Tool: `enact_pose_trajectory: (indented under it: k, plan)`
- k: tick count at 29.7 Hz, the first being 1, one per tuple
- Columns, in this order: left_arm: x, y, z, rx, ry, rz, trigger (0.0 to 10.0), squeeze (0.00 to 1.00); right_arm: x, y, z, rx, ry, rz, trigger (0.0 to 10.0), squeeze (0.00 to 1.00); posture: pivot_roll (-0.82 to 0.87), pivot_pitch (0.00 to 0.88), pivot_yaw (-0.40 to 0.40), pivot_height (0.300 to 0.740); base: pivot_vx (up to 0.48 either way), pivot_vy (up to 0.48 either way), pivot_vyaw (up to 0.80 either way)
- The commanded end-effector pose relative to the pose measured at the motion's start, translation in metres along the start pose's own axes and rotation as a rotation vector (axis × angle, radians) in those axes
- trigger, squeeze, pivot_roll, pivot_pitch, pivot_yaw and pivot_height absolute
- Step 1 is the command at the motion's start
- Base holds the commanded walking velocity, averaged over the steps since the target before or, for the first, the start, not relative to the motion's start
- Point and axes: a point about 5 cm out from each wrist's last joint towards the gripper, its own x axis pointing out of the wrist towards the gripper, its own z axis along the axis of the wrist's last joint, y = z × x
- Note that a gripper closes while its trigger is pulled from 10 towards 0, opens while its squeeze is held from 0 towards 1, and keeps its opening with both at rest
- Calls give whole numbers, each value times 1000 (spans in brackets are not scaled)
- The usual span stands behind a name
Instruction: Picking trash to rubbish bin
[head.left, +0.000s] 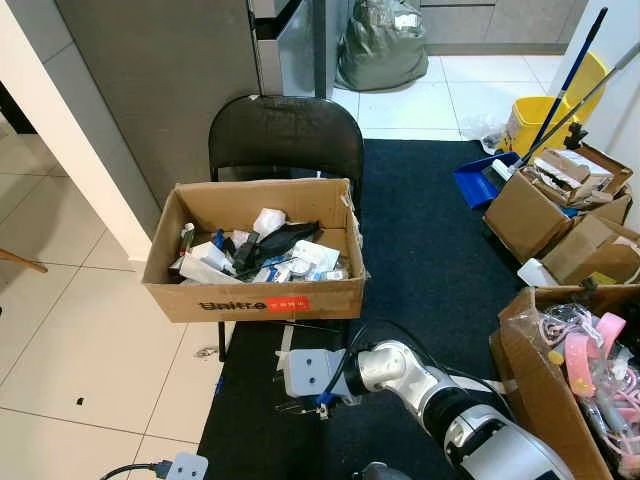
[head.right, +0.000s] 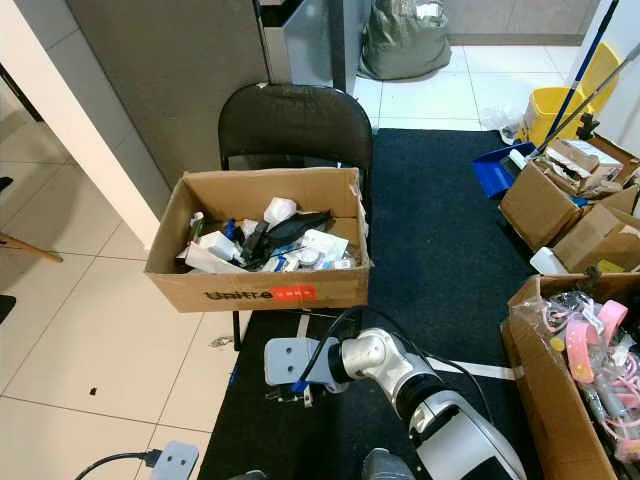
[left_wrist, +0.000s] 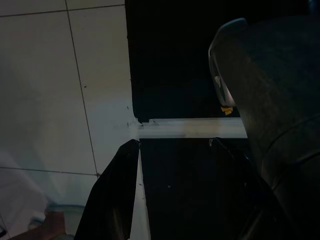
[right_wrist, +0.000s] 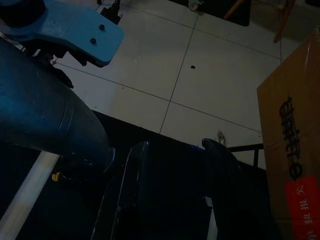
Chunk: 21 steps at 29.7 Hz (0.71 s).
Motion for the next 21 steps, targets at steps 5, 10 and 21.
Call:
enact_pose_trajectory:
  k: [5,10,21]
  plan:
    - [1,-10,0,4,4,-28,10000,0,1,-2,2,-5,-2,5,10000,0,-41,87,52,740,0,0,0]
    - [1,-10,0,3,5,-28,10000,0,1,-2,2,-5,-2,5,10000,0,-41,87,52,740,0,0,0]
    - [1,-5,0,9,8,-21,10000,0,2,-1,2,-4,-1,6,10000,0,-44,80,51,740,0,0,0]
